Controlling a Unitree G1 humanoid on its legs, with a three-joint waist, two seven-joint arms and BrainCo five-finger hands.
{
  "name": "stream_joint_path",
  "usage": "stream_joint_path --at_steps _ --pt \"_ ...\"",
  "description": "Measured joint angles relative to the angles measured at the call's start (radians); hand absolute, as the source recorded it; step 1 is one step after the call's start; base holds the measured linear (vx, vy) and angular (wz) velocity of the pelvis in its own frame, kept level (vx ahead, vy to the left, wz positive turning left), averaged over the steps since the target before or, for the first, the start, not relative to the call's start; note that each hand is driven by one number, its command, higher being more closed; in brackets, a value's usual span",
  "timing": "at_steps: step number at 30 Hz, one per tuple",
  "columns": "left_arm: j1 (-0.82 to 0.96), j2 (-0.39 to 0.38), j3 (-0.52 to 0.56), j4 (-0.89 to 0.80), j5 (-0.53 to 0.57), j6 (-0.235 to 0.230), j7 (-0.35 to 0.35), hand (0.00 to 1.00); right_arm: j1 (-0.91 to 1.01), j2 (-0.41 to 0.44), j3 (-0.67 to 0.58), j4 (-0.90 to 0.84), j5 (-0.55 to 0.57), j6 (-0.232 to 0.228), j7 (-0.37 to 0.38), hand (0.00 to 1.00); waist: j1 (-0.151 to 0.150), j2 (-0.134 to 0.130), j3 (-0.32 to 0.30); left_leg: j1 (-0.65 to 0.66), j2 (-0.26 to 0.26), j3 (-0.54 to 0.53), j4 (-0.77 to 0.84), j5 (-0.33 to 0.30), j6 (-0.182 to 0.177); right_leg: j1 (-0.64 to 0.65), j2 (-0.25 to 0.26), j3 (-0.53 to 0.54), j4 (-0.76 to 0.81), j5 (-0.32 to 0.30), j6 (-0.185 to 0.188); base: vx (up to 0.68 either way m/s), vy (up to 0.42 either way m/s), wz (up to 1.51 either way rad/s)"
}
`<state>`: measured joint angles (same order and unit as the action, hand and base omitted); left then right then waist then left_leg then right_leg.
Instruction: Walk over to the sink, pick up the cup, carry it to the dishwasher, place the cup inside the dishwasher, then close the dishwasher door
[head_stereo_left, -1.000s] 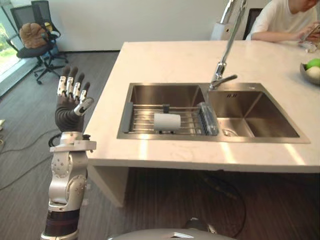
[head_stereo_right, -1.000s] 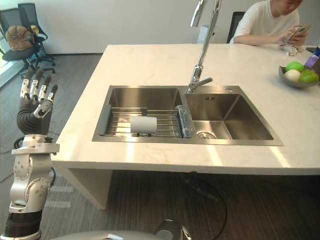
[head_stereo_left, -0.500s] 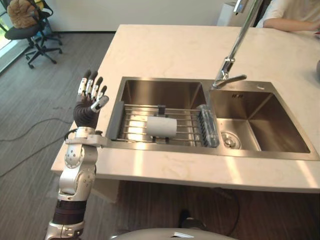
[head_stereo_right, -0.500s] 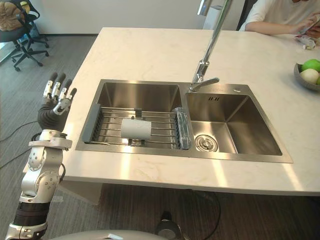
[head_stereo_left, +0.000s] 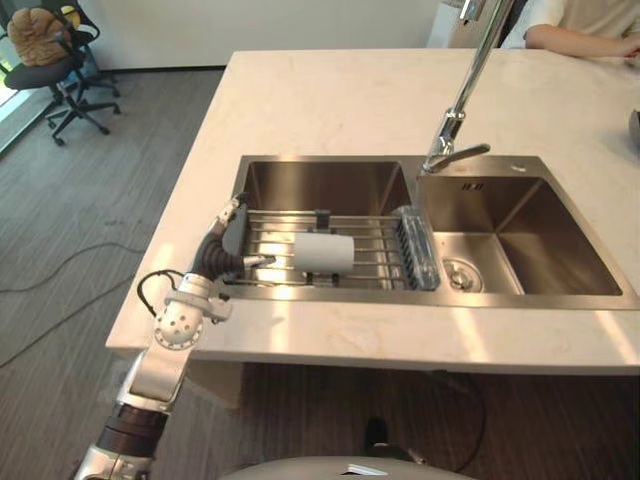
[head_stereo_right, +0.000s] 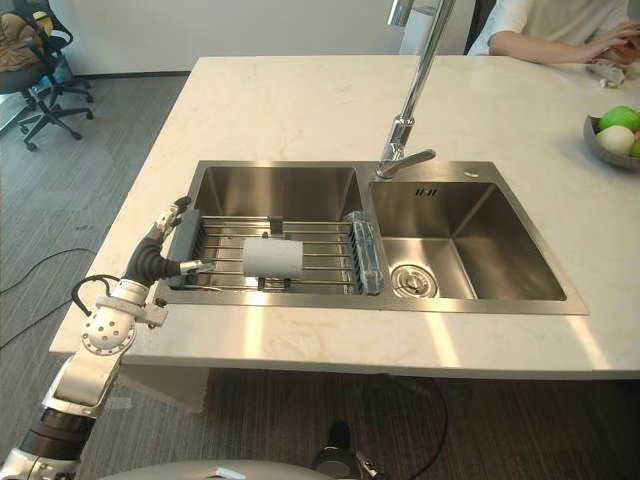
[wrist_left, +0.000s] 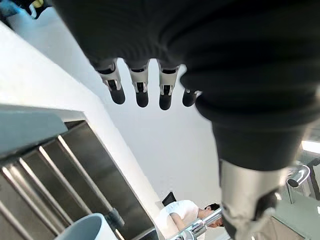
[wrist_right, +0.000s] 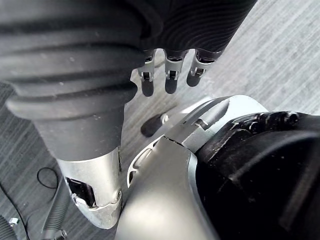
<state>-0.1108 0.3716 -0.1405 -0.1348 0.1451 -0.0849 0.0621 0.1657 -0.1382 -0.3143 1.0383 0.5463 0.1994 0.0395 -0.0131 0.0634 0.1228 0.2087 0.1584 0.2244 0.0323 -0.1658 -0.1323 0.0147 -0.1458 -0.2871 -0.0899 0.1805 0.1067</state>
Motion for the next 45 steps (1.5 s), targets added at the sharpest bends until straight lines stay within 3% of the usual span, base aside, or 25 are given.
stream_joint_path --at_steps 6,13,16,20,27,38,45 --pt "-0.078 0.087 -0.03 0.079 0.058 -0.038 0.035 0.0 0.006 0.0 -0.003 0.001 0.058 -0.008 -0.004 0.0 -0.015 0.012 -0.008 0.0 -0.001 0.013 -0.007 0.0 0.0 -0.011 0.001 0.012 0.0 0.006 0.005 0.0 0.004 -0.05" --pt "-0.142 0.106 -0.108 0.178 0.12 -0.007 0.021 0.0 0.011 0.005 -0.012 0.007 0.117 0.0 0.003 0.0 -0.048 0.017 -0.007 0.01 -0.004 0.045 -0.015 -0.001 0.0 -0.027 0.006 0.043 0.0 0.01 0.007 0.0 0.001 -0.12" --pt "-0.18 0.14 -0.139 0.198 0.174 -0.008 0.037 0.0 0.015 0.005 -0.013 0.008 0.136 0.0 0.003 0.0 -0.049 0.022 -0.004 0.019 -0.005 0.074 -0.017 -0.006 0.0 -0.038 0.011 0.067 0.0 0.017 0.004 -0.03 -0.015 -0.26" --pt "-0.215 0.151 -0.192 0.198 0.215 -0.043 0.041 0.0 0.032 0.006 -0.022 0.008 0.161 0.0 0.003 0.0 -0.059 0.033 -0.004 0.021 -0.008 0.093 -0.015 -0.01 0.0 -0.049 0.013 0.085 0.0 0.021 0.004 -0.04 -0.023 -0.14" --pt "-0.263 0.164 -0.305 0.241 0.249 -0.04 0.02 0.0 0.041 0.009 -0.051 0.008 0.163 0.0 0.007 0.0 -0.088 0.046 -0.001 0.034 -0.007 0.115 -0.017 -0.014 -0.004 -0.051 0.019 0.104 0.0 0.022 0.004 -0.03 -0.024 -0.1" --pt "-0.298 0.162 -0.41 0.277 0.267 0.074 -0.032 0.0 0.061 0.011 -0.05 0.007 0.188 -0.009 0.025 0.0 -0.109 0.049 0.001 0.043 -0.005 0.131 -0.017 -0.016 -0.005 -0.051 0.024 0.114 0.0 0.023 0.004 -0.03 -0.023 -0.03" --pt "-0.299 0.161 -0.415 0.314 0.315 0.078 -0.021 0.0 0.075 0.012 -0.046 0.0 0.215 -0.009 0.025 0.0 -0.112 0.049 0.001 0.053 -0.005 0.138 -0.017 -0.017 -0.007 -0.046 0.026 0.121 0.0 0.023 0.003 -0.03 -0.026 -0.03"
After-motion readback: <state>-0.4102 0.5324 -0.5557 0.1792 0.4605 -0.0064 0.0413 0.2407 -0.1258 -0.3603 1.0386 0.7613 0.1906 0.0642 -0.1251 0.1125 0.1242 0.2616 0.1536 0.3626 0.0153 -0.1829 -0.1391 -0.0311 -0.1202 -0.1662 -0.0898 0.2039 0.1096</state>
